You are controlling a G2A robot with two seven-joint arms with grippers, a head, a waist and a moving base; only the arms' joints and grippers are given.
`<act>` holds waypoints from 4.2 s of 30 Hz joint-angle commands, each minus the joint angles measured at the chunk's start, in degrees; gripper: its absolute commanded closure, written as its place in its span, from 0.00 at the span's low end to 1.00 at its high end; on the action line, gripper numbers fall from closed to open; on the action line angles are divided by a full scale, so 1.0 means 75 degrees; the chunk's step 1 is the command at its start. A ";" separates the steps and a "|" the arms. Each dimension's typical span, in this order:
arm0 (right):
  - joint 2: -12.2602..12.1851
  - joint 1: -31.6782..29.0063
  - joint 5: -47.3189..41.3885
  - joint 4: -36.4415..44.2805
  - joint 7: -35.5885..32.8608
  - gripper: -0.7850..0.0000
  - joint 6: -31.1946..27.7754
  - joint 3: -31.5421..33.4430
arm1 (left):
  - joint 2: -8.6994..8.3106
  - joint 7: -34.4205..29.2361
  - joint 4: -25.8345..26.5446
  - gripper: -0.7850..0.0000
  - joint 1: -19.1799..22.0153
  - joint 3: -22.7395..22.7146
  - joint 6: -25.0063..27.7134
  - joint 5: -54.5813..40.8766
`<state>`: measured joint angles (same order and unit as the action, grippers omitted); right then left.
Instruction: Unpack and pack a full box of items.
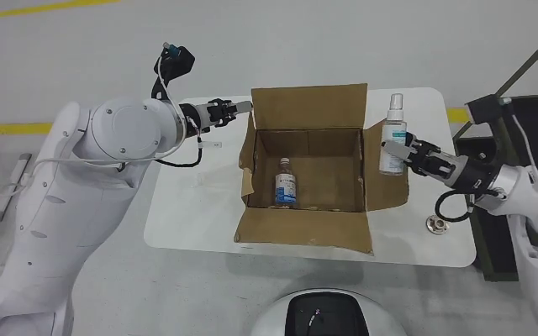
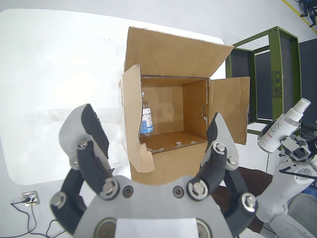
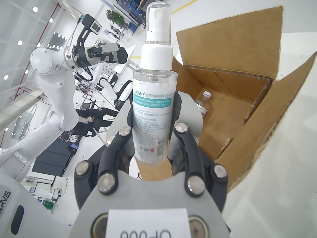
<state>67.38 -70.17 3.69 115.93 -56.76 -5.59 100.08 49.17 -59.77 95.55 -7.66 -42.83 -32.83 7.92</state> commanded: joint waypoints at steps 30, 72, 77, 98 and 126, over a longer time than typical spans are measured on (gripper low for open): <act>0.0298 0.2037 0.3773 -0.1361 0.1743 1.00 0.3818 -0.5013 | 0.0000 0.0000 0.0000 0.00 0.0000 0.0000 0.0000 0.0000; 0.1263 0.4723 0.5097 -0.5008 0.0378 1.00 0.5793 -0.7574 | 0.0000 0.0000 0.0000 0.00 0.0000 0.0000 0.0000 0.0000; 0.1427 0.4901 0.4931 -0.5546 0.0437 1.00 0.5681 -0.7723 | 0.0000 0.0000 0.0000 0.00 0.0000 0.0000 0.0000 0.0000; 0.1852 0.5191 0.4719 -0.6517 0.0513 0.71 0.5366 -0.7890 | 0.0000 0.0000 0.0000 0.00 0.0000 0.0000 0.0000 0.0000; 0.1913 0.4973 0.5102 -0.5835 0.0365 0.55 0.5215 -0.7307 | 0.0000 0.0000 0.0000 0.00 0.0000 0.0000 0.0000 0.0000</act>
<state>81.89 -32.80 41.70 70.89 -54.11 33.43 44.56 49.17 -59.77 95.55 -7.67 -42.83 -32.83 7.92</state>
